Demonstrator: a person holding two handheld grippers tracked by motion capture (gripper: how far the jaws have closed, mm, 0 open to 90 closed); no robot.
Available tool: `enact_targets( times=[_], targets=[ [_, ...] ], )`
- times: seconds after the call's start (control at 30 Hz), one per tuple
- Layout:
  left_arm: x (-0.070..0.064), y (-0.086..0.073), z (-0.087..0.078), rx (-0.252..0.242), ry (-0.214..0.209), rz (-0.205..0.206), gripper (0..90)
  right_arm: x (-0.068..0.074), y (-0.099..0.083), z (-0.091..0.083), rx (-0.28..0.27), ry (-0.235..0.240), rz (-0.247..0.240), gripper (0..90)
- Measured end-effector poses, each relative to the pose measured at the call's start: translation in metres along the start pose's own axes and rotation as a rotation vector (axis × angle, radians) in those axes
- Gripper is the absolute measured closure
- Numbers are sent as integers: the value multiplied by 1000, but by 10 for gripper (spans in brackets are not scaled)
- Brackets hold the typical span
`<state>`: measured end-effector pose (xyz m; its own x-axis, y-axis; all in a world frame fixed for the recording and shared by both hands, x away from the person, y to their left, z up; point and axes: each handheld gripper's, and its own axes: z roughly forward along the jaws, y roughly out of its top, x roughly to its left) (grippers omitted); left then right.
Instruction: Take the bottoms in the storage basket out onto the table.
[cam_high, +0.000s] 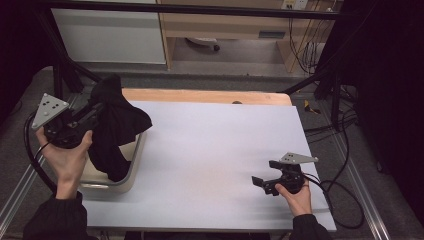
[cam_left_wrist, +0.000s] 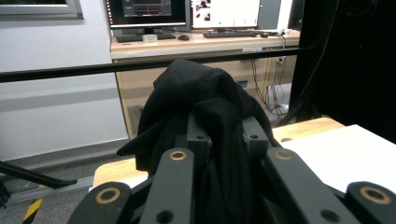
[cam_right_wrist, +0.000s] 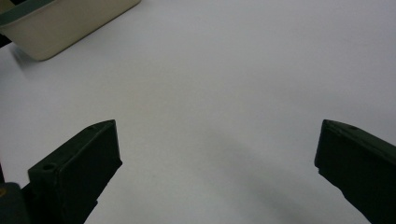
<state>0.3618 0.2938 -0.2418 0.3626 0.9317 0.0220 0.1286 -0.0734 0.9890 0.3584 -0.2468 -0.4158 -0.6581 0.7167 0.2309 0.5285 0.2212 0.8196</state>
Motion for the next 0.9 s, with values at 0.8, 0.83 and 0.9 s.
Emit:
enact_targets(
  times=[0.8, 0.83, 0.9],
  targets=[
    [-24, 5, 19, -3, -51, -4, 786, 0, 0, 0, -1, 0, -1, 6],
    [-25, 6, 20, -3, -54, -3, 786, 0, 0, 0, -1, -1, -1, 6],
    [-28, 7, 21, -6, -58, -5, 785, 0, 0, 0, -2, 0, -2, 6]
  ],
)
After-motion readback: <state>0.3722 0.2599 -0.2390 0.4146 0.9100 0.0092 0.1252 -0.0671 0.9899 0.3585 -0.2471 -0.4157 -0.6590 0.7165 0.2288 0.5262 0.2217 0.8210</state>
